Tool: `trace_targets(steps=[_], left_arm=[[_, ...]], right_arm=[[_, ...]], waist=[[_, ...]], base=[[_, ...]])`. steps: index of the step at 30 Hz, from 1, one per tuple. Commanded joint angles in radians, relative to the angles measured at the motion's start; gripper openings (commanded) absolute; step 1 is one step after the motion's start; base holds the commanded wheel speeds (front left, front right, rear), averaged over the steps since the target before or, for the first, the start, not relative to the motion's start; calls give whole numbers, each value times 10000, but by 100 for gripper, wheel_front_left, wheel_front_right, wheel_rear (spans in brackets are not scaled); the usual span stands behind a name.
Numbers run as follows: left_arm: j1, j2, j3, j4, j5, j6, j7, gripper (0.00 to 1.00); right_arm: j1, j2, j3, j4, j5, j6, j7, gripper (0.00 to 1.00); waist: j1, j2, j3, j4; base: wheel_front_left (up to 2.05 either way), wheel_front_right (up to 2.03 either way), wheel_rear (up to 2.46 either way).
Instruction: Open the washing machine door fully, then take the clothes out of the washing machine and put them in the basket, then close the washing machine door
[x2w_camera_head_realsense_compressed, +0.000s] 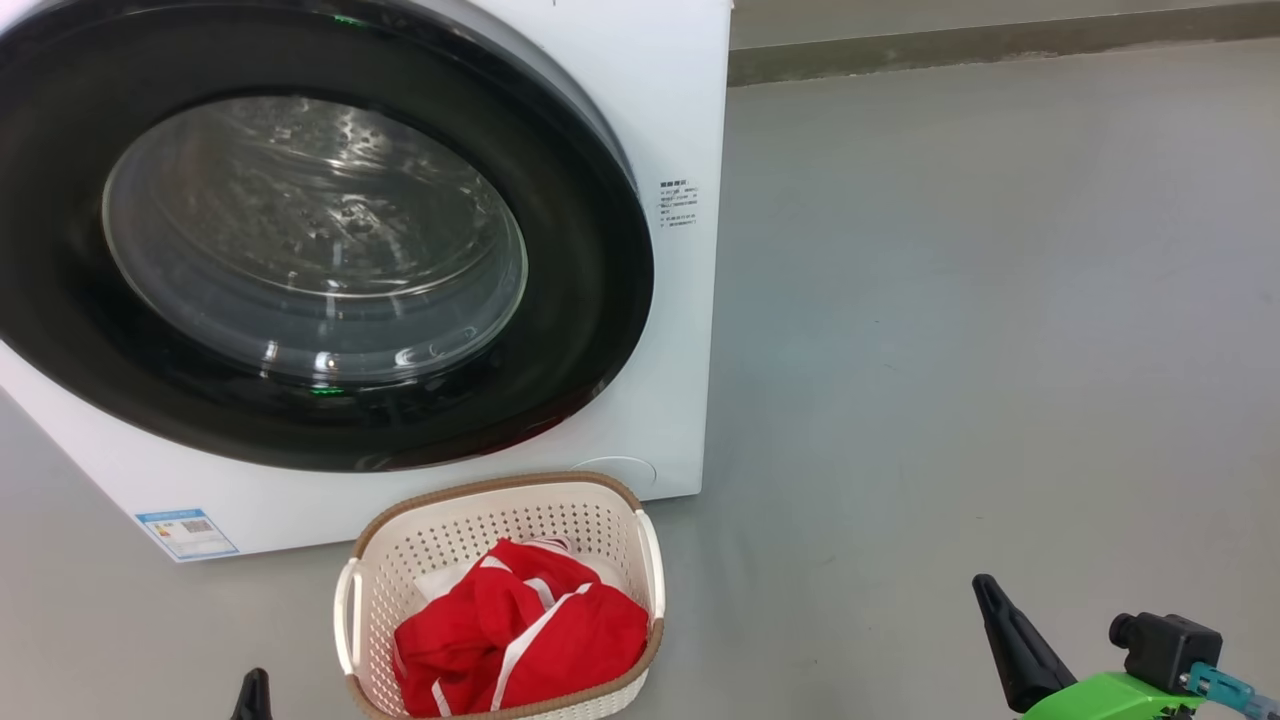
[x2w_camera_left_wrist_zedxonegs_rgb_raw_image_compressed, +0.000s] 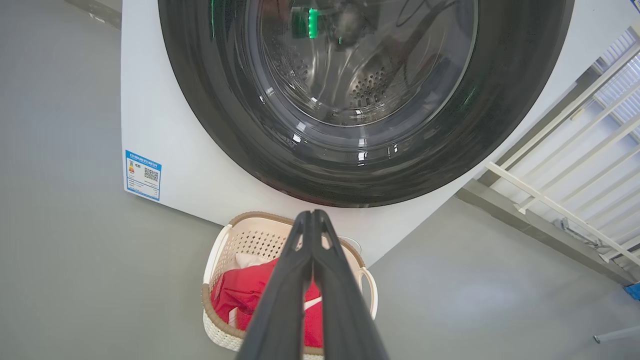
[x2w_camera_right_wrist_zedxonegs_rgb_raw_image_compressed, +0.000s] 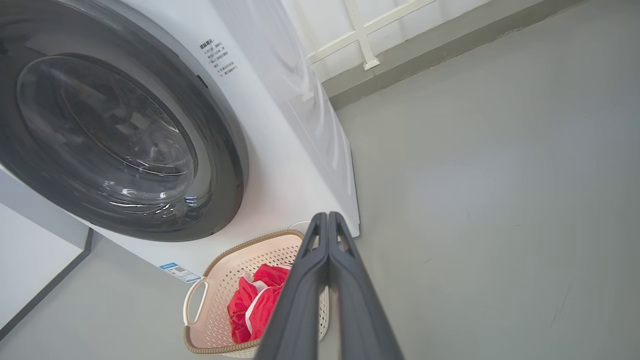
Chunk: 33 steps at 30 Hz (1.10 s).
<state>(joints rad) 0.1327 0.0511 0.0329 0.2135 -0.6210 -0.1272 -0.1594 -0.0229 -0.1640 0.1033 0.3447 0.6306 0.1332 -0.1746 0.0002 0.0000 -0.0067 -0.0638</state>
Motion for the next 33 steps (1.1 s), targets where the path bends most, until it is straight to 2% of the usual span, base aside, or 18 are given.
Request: trace_targets(steps=[1,33], left_arm=[[-408,85,171,-180,-242,-10,59,0],[-1097,53,394,-9,-3557,-19,981,0]], right_arm=[[-385,-71,-85,-287,281,-6,65,0],[-539,300,-741,-536,3604,-13,984,0]], waist=[[-1,0,2,8],[-2,0,35,225]], base=[[0,0,0],[0,0,0]])
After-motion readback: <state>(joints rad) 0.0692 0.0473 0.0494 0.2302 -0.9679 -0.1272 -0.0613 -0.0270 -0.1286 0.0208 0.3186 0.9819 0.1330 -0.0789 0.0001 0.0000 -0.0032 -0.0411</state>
